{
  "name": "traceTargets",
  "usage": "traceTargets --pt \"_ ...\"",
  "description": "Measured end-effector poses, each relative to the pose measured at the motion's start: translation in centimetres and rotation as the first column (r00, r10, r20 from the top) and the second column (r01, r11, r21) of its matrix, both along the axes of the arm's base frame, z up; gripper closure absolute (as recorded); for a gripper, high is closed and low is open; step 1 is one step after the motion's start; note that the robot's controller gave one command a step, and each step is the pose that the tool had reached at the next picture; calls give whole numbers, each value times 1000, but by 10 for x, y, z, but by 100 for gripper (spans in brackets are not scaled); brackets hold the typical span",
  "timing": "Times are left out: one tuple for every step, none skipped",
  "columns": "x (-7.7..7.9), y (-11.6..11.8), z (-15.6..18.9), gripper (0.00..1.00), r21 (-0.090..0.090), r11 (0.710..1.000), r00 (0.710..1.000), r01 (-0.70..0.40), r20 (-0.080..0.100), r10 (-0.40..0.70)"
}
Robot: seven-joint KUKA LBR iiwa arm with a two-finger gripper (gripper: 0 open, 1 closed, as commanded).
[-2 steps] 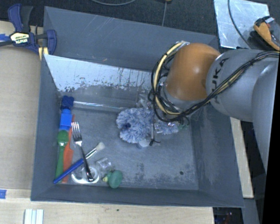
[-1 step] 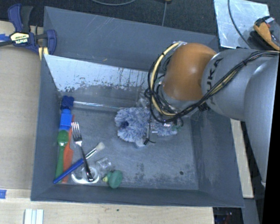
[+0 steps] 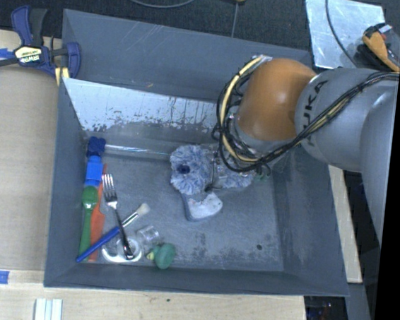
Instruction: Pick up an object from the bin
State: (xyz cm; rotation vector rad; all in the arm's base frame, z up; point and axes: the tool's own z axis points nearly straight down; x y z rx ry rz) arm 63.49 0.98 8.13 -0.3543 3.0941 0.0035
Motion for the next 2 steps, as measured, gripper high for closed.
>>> traceTargets --pt "0 0 0 100 0 1000 1000 1 0 -1" --pt "1 0 44 100 1 1000 1000 3 5 -3"
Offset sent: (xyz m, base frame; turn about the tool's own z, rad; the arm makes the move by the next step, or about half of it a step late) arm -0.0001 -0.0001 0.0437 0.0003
